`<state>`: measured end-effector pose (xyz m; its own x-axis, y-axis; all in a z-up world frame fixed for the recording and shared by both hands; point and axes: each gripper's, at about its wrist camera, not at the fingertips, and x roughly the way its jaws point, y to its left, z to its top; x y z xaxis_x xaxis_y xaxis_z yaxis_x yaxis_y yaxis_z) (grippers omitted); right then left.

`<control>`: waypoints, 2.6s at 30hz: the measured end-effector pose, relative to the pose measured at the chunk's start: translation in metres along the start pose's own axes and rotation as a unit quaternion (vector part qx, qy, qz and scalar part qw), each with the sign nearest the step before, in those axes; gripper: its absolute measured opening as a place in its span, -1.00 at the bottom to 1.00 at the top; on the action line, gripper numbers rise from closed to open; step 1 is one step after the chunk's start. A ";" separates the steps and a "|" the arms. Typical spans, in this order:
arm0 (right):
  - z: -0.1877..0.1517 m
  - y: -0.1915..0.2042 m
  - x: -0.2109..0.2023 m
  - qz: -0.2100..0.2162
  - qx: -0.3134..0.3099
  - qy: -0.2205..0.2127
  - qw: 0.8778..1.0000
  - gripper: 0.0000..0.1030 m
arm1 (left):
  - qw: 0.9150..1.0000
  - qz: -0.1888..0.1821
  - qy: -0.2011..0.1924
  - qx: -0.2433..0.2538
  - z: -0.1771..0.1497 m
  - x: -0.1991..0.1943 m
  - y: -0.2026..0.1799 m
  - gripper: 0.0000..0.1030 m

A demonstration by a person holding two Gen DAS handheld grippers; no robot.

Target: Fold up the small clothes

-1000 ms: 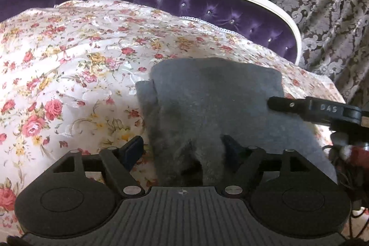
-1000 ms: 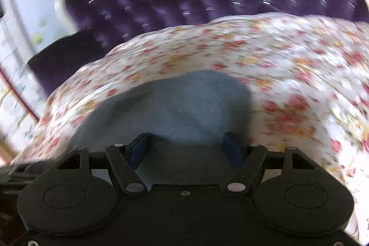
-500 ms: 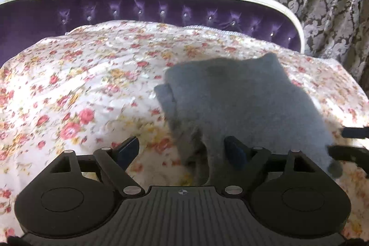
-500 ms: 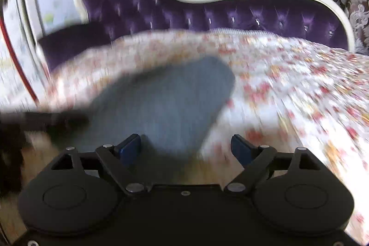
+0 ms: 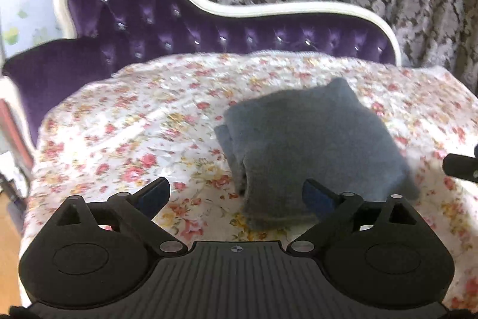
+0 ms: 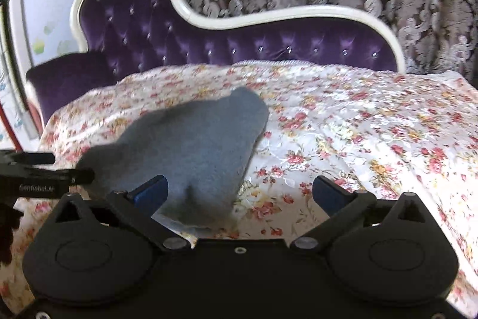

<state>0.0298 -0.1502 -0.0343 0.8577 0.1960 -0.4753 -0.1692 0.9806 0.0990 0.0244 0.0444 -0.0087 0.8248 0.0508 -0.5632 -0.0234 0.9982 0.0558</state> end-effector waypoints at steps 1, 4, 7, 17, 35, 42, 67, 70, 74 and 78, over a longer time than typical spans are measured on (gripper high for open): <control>-0.001 0.001 -0.001 -0.004 0.006 -0.002 1.000 0.99 | 1.000 0.002 0.003 -0.003 0.001 -0.004 -0.001 0.89; -0.001 0.005 -0.008 -0.007 0.020 -0.004 1.000 0.99 | 0.999 -0.034 0.026 -0.010 0.005 -0.012 -0.003 0.89; -0.001 0.008 -0.014 -0.017 0.030 0.000 0.999 0.99 | 0.998 -0.046 0.030 -0.013 0.003 -0.018 -0.006 0.90; -0.007 0.027 -0.033 -0.013 0.028 0.007 0.999 0.99 | 0.998 -0.021 0.055 0.003 -0.010 -0.035 -0.016 0.90; -0.011 0.040 -0.044 -0.036 0.047 0.023 0.998 0.99 | 0.994 -0.047 0.088 -0.047 -0.019 -0.044 -0.014 0.99; -0.015 0.039 -0.045 -0.031 0.054 0.028 0.998 0.99 | 0.993 -0.049 0.099 -0.044 -0.018 -0.039 -0.014 0.99; -0.013 0.039 -0.041 -0.019 0.056 0.027 0.998 0.99 | 0.994 0.006 0.100 -0.040 -0.003 -0.030 -0.005 0.99; -0.012 0.039 -0.040 -0.018 0.055 0.029 0.998 0.99 | 0.994 0.005 0.102 -0.038 -0.003 -0.029 -0.005 0.99; -0.012 0.038 -0.037 -0.015 0.054 0.033 0.998 0.99 | 0.994 0.004 0.103 -0.037 -0.004 -0.029 -0.005 0.99; -0.012 0.039 -0.037 -0.014 0.053 0.035 0.998 0.99 | 0.994 0.001 0.104 -0.036 -0.005 -0.029 -0.006 0.99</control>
<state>-0.0138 -0.1187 -0.0231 0.8251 0.1725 -0.5380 -0.0903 0.9803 0.1757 -0.0020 0.0372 0.0035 0.6903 0.0506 -0.7217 -0.0709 0.9975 0.0021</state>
